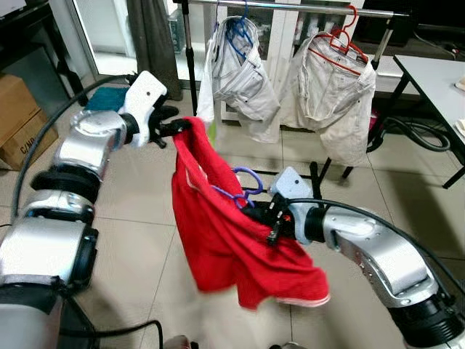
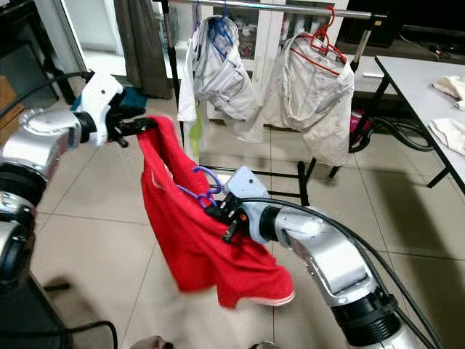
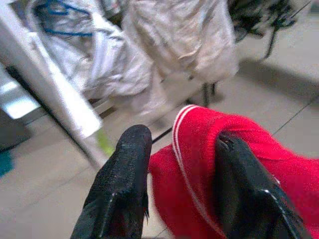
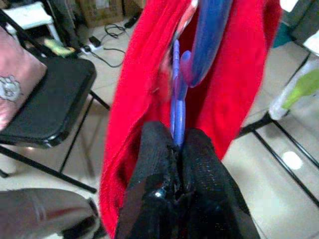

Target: Hang hanger

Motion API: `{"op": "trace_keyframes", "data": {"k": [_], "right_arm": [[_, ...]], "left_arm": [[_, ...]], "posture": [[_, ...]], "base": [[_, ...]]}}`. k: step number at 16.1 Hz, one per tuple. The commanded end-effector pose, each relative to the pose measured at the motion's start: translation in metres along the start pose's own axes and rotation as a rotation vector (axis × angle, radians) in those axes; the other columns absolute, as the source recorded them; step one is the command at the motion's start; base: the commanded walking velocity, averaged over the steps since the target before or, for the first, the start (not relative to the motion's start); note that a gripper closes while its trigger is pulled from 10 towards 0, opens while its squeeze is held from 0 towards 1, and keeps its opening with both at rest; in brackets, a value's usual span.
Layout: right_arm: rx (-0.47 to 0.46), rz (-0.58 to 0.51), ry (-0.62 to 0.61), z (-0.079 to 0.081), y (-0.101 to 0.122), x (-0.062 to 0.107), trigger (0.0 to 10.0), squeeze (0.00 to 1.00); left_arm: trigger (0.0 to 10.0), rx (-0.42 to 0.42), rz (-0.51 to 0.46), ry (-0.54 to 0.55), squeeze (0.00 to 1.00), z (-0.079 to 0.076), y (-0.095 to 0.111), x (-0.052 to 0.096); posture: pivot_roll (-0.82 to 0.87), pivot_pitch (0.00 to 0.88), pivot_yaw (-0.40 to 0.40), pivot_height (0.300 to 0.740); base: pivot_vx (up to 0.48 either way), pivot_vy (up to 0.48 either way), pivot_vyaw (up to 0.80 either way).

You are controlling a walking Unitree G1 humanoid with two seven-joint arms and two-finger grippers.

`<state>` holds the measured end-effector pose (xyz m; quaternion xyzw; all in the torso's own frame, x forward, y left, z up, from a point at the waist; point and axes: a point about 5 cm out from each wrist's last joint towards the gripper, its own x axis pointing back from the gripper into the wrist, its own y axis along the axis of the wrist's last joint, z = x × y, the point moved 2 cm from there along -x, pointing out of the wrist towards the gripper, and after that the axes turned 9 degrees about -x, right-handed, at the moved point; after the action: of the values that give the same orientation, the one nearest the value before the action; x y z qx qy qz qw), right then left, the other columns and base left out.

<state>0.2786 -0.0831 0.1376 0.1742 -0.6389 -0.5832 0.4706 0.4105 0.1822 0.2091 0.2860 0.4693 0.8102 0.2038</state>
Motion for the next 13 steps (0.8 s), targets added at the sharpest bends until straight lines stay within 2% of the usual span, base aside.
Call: {"op": "trace_keyframes", "data": {"k": [1,2,3,4,5,6,8,9,13], "right_arm": [[0.011,-0.019,-0.001,-0.002,0.006,0.002,0.0,0.00],[0.005,-0.023,-0.010,-0.003,0.007,0.001,0.0,0.00],[-0.003,-0.025,-0.021,-0.005,0.007,0.001,0.0,0.00],[-0.008,-0.022,-0.027,-0.005,0.005,0.001,0.0,0.00],[-0.009,-0.021,-0.029,-0.005,0.005,0.001,0.0,0.00],[-0.009,-0.017,-0.033,-0.005,0.004,0.000,0.0,0.00],[-0.009,-0.016,-0.039,-0.005,0.004,0.000,0.0,0.00],[-0.013,-0.019,-0.048,-0.006,0.004,0.000,0.0,0.00],[-0.029,-0.022,-0.070,-0.010,0.003,0.002,0.0,0.00]], "left_arm": [[10.0,-0.007,-0.054,-0.006,1.00,0.001,0.010,0.000],[10.0,0.003,-0.085,-0.057,1.00,-0.005,0.013,-0.002],[10.0,-0.004,-0.073,-0.098,1.00,-0.010,0.011,-0.002],[10.0,-0.043,0.001,-0.181,1.00,-0.018,0.001,-0.001],[10.0,-0.061,0.034,-0.214,1.00,-0.021,-0.004,0.000],[10.0,-0.083,0.071,-0.319,1.00,-0.032,-0.010,0.002],[10.0,-0.100,0.108,-0.401,1.00,-0.039,-0.012,0.004],[10.0,-0.122,0.124,-0.417,1.00,-0.039,-0.012,0.005],[10.0,-0.098,0.101,-0.466,1.00,-0.041,-0.006,0.007]], "posture": [[-0.08,0.013,0.012,0.740],[-0.08,0.013,0.013,0.740],[-0.08,0.013,0.015,0.740],[-0.08,0.011,0.017,0.740],[-0.08,0.011,0.018,0.740],[-0.08,0.012,0.021,0.740],[-0.08,0.012,0.026,0.740],[-0.08,0.013,0.029,0.740],[-0.09,0.011,0.034,0.740]], "base": [[0.000,0.000,0.00],[0.000,0.000,0.00],[0.000,0.000,0.00],[0.000,0.000,0.00],[0.000,0.000,0.00],[0.000,0.000,0.00],[0.000,0.000,0.00],[0.000,0.000,0.00],[0.000,0.000,0.00]]}}
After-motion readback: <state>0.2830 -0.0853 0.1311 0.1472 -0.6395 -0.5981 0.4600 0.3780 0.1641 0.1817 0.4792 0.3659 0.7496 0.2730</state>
